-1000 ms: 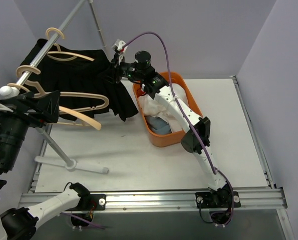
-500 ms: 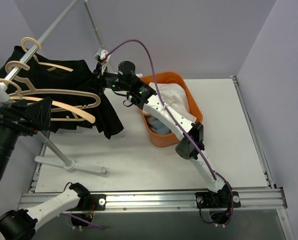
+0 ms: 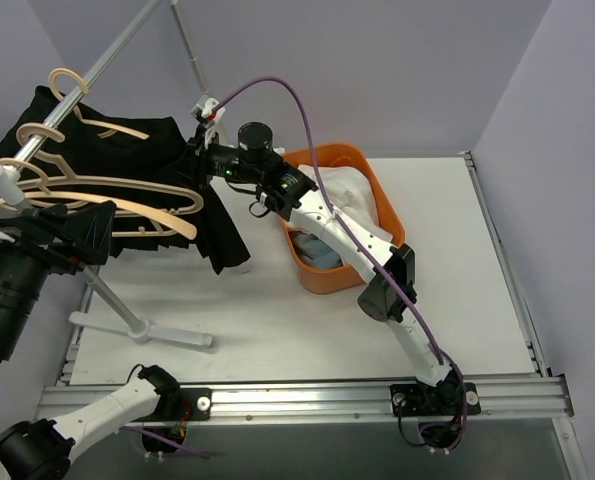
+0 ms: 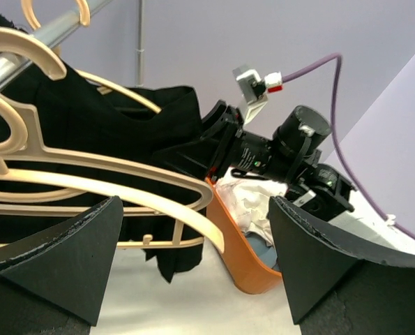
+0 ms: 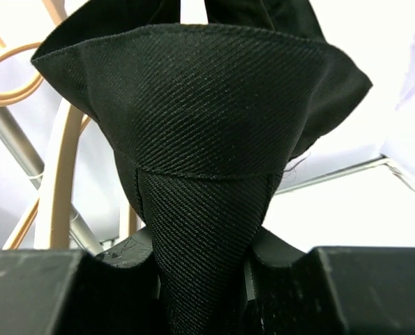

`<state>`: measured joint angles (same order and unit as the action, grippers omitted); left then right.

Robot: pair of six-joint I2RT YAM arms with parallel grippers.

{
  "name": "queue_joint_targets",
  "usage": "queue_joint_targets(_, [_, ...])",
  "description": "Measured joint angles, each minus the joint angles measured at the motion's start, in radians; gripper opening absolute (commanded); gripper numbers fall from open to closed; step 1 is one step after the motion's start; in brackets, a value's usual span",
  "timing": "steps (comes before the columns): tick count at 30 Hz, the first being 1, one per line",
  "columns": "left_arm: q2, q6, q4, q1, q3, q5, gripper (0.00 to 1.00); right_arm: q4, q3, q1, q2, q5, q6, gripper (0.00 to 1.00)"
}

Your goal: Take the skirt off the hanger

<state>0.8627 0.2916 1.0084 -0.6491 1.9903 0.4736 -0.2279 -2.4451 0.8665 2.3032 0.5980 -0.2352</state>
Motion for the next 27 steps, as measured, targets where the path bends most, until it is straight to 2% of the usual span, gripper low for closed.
queue_joint_targets(5, [-0.012, 0.014, 0.002, 0.0, -0.041, -0.004, 0.94, 0.07, 0.018, 0.012, -0.063, -0.058, 0.073, 0.0])
queue_joint_targets(12, [-0.02, 0.024, 0.004, 0.0, -0.057, -0.012, 0.94, 0.147, -0.049, 0.018, -0.071, -0.079, 0.135, 0.0])
queue_joint_targets(22, [-0.021, 0.039, 0.005, 0.0, -0.064, -0.041, 0.95, 0.117, -0.114, 0.005, 0.018, -0.094, 0.084, 0.0])
queue_joint_targets(27, [-0.002, 0.046, 0.047, 0.0, -0.024, -0.074, 0.98, 0.123, -0.034, -0.023, 0.031, -0.114, 0.029, 0.0])
